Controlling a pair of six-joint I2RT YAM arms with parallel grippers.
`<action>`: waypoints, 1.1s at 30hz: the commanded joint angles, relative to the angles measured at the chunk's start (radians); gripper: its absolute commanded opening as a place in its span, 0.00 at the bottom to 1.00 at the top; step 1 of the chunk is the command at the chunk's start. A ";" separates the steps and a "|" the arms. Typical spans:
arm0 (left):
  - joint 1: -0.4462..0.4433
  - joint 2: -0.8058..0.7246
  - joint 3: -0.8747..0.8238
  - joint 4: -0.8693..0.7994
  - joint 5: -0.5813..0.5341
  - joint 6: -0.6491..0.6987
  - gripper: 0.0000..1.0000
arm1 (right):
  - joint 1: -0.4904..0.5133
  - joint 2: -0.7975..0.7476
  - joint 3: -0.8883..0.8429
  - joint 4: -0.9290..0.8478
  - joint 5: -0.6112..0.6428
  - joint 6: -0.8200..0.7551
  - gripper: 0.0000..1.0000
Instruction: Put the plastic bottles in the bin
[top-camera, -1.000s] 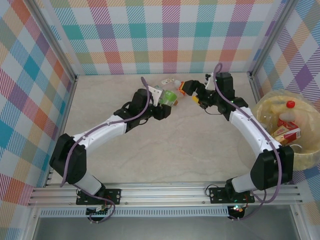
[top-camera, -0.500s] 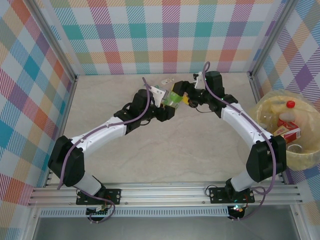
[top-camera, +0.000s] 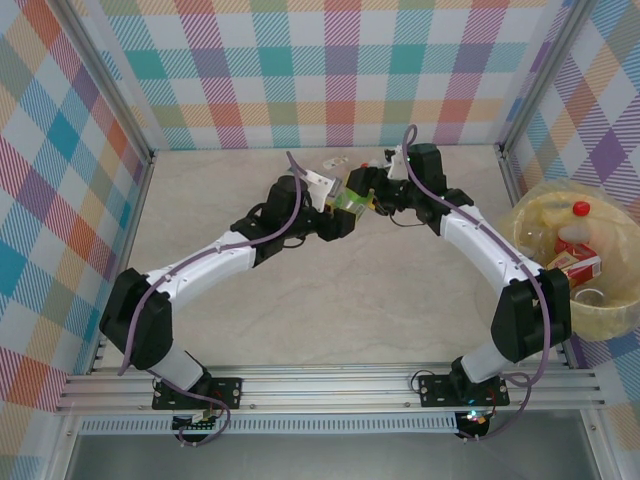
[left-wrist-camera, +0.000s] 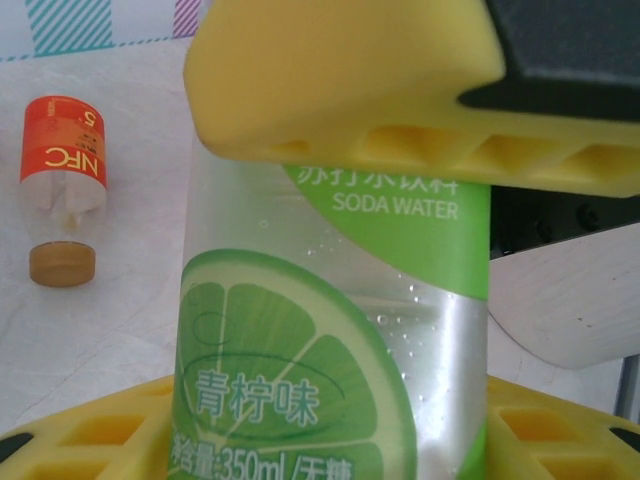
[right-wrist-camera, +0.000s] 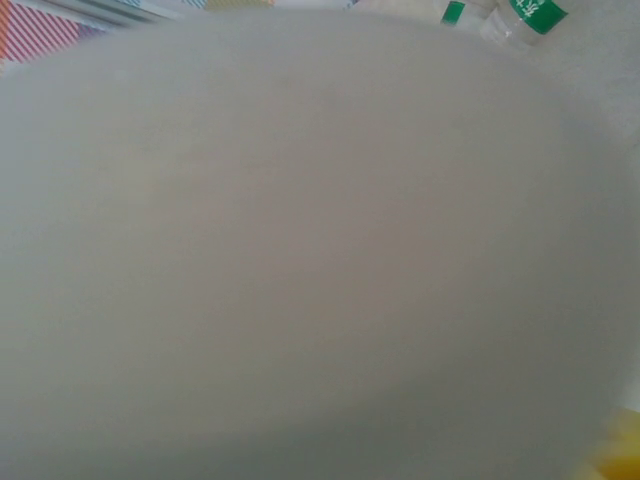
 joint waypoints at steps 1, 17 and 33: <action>-0.011 0.009 0.039 0.022 0.031 0.001 0.44 | 0.006 -0.027 0.020 -0.032 0.023 -0.035 0.64; 0.003 -0.047 0.018 0.053 0.074 -0.066 1.00 | -0.007 -0.133 0.030 -0.106 0.223 -0.161 0.53; 0.036 -0.295 -0.208 0.052 -0.309 -0.198 1.00 | -0.029 -0.223 0.272 -0.355 0.667 -0.536 0.52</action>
